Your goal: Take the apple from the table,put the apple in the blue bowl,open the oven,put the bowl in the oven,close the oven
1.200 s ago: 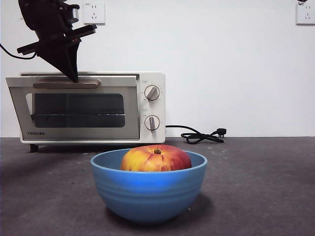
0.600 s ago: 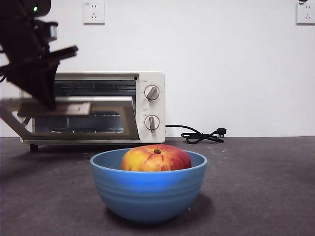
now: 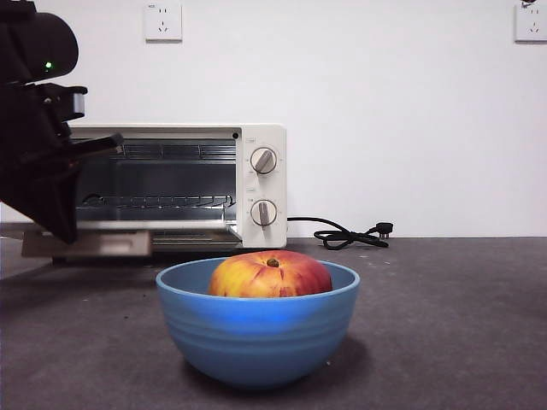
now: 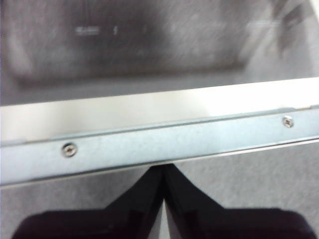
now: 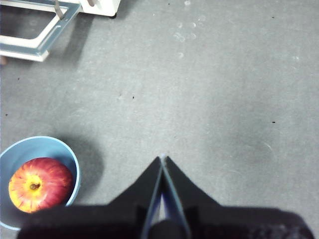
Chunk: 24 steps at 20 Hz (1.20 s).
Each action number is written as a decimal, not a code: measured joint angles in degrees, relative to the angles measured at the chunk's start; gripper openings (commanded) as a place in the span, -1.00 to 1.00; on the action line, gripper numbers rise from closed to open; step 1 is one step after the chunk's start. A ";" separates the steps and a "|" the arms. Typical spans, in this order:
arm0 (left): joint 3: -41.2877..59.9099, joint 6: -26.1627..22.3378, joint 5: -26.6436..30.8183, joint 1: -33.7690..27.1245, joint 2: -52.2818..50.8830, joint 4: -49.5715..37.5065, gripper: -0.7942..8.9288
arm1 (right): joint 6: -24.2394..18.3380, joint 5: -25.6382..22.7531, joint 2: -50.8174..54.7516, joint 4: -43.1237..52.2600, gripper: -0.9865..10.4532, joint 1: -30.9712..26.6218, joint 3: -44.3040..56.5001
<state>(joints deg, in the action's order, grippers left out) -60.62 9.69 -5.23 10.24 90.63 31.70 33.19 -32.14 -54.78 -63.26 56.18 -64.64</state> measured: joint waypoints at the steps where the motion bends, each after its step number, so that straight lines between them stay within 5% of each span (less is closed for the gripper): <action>1: 0.26 -0.02 0.00 0.00 0.00 0.20 -0.85 | 0.00 0.00 0.00 0.00 -0.85 0.00 0.00; 10: 0.00 -3.78 -4.68 -0.26 -0.15 6.08 -0.85 | -0.15 2.36 -0.11 0.02 -0.85 0.00 0.00; 19: 0.00 -8.72 -7.08 0.07 -17.29 19.61 -0.85 | -8.72 20.31 -12.22 9.27 -0.78 -0.70 0.00; 24: 0.00 -9.68 -7.21 0.07 -29.57 25.94 -0.85 | -14.75 32.48 -22.93 11.34 -0.53 -8.17 0.00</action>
<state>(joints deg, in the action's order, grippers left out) -60.62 0.01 -12.45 10.31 61.06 57.65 18.44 0.34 -77.71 -51.92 48.01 -64.64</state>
